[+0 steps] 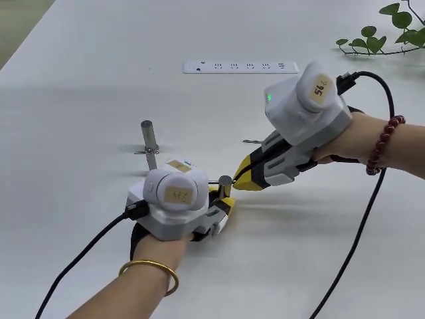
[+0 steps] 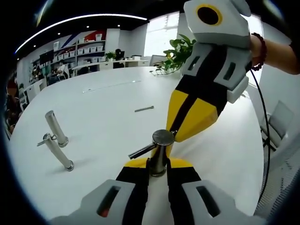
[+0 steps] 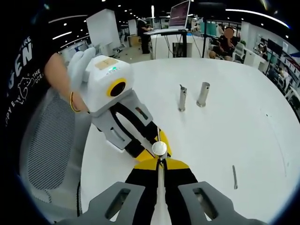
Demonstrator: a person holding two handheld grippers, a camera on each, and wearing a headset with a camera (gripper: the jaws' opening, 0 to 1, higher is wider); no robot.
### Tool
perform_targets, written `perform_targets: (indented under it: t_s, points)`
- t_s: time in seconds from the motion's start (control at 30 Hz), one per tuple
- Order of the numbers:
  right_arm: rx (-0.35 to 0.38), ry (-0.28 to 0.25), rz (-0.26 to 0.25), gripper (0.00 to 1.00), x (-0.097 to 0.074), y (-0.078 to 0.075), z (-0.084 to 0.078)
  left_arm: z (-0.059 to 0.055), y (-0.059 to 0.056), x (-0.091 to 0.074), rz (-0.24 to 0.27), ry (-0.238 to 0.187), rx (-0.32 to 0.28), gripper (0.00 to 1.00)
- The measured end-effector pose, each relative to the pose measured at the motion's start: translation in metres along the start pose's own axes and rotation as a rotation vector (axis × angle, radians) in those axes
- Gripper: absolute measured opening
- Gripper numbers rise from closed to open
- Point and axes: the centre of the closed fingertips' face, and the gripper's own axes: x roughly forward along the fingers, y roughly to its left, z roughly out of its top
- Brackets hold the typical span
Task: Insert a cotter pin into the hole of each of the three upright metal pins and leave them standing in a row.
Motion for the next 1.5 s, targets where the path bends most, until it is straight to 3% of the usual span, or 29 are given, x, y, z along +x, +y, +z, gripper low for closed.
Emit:
perform_targets:
  t_s: [0.33, 0.77, 1.07, 1.5]
  points:
    - [0.01, 0.003, -0.003, 0.0, 0.001, 0.001, 0.001, -0.002, 0.001, -0.001, 0.001, 0.009, -0.002, 0.12]
    - [0.049, -0.012, -0.024, 0.12, 0.0, 0.0, 0.004, -0.001, 0.001, -0.01, -0.021, 0.001, 0.03, 0.28]
    - [0.047, -0.025, -0.029, 0.18, 0.007, 0.001, 0.012, -0.003, 0.006, -0.028, -0.017, 0.008, 0.023, 0.37]
    - [0.023, 0.001, -0.026, 0.15, 0.019, 0.005, 0.01, 0.002, 0.017, -0.06, -0.006, -0.008, 0.036, 0.52]
